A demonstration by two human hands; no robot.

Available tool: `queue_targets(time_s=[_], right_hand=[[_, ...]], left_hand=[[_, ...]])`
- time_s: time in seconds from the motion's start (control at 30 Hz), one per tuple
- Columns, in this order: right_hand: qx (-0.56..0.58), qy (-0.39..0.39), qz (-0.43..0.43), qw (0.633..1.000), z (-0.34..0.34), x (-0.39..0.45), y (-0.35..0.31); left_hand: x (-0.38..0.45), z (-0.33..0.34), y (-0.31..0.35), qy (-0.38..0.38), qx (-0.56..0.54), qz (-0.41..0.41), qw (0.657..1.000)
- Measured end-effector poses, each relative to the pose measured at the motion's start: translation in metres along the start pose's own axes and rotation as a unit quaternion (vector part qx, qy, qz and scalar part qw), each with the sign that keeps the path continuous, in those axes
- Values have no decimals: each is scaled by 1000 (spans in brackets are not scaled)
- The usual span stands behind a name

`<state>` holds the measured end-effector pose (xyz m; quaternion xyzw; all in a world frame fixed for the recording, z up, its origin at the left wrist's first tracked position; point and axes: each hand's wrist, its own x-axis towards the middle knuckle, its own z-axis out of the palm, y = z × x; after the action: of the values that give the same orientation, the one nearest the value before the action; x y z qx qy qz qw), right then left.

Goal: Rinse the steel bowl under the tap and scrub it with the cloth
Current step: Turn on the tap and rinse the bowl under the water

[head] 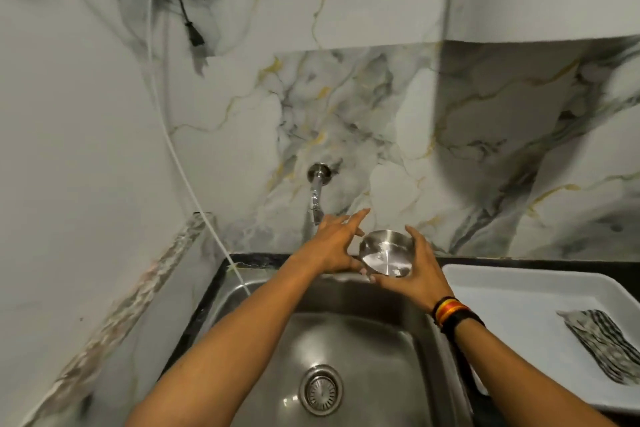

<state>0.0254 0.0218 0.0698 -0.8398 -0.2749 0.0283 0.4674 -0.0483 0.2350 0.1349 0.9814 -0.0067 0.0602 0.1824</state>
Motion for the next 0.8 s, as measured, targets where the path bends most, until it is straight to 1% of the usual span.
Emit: queue_targets(time_s=[0.07, 0.13, 0.17, 0.23, 0.27, 0.4, 0.5, 0.53, 0.6, 0.7, 0.8], right_hand=[[31, 19, 16, 999, 17, 5, -2], [34, 15, 20, 999, 33, 10, 0], [31, 8, 22, 999, 40, 11, 1], [25, -6, 22, 999, 53, 12, -2], [22, -13, 20, 999, 60, 13, -5], [2, -40, 5, 999, 83, 19, -16], [-15, -51, 5, 999, 95, 28, -16], [-19, -54, 6, 998, 98, 30, -14], [-20, -56, 14, 998, 103, 35, -11], [-20, -59, 27, 998, 111, 42, -5], [-17, -66, 36, 997, 120, 42, 2]], left_hand=[[-6, -12, -17, 76, 19, 11, 997], [-9, -19, -34, 187, 30, 12, 982], [-8, -20, -39, 228, 34, 6, 973], [0, -20, -47, 268, 41, -12, 963], [7, -20, -50, 269, 44, -21, 962], [35, -12, -62, 227, 60, -61, 970], [51, -2, -71, 209, 64, -94, 971], [55, 2, -74, 210, 67, -97, 971], [57, 6, -80, 236, 58, -85, 966], [60, 11, -84, 280, 10, -57, 958], [61, 12, -85, 285, -24, -37, 958]])
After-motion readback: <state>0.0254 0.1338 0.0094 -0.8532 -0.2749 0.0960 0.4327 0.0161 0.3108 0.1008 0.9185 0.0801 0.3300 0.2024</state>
